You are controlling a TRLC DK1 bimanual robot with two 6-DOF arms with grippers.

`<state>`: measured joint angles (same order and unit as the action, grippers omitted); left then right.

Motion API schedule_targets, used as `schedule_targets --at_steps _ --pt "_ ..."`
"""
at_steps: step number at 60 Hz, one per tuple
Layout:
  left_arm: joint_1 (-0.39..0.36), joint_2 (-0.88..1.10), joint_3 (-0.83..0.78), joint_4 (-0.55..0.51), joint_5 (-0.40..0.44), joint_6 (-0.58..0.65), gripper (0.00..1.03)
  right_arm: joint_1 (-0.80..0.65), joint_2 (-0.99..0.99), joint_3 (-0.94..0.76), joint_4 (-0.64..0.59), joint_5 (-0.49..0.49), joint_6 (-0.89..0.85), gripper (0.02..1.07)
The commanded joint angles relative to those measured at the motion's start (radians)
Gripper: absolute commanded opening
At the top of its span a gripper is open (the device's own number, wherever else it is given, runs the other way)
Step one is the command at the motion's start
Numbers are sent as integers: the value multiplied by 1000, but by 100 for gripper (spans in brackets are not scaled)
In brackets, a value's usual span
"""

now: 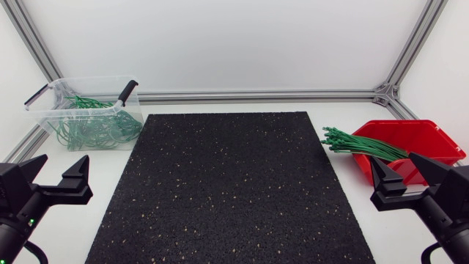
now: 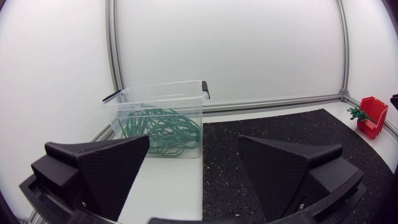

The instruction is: Take a green cable tie from the red box, thread the tail through the head to close it, then place it in the transparent bin on the left.

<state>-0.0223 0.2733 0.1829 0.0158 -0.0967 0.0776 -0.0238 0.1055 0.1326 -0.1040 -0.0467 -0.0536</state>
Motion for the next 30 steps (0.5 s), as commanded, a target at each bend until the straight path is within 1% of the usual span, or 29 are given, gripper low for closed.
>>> schedule_targets --at_steps 1,10,30 --pt "8 -46 -43 0 20 -25 99 13 -41 -59 42 19 30 103" --pt "12 -120 -88 -5 45 -42 99 24 -105 -132 104 47 54 103" --pt "22 -273 -183 -16 97 -78 99 24 -105 -133 104 47 54 103"
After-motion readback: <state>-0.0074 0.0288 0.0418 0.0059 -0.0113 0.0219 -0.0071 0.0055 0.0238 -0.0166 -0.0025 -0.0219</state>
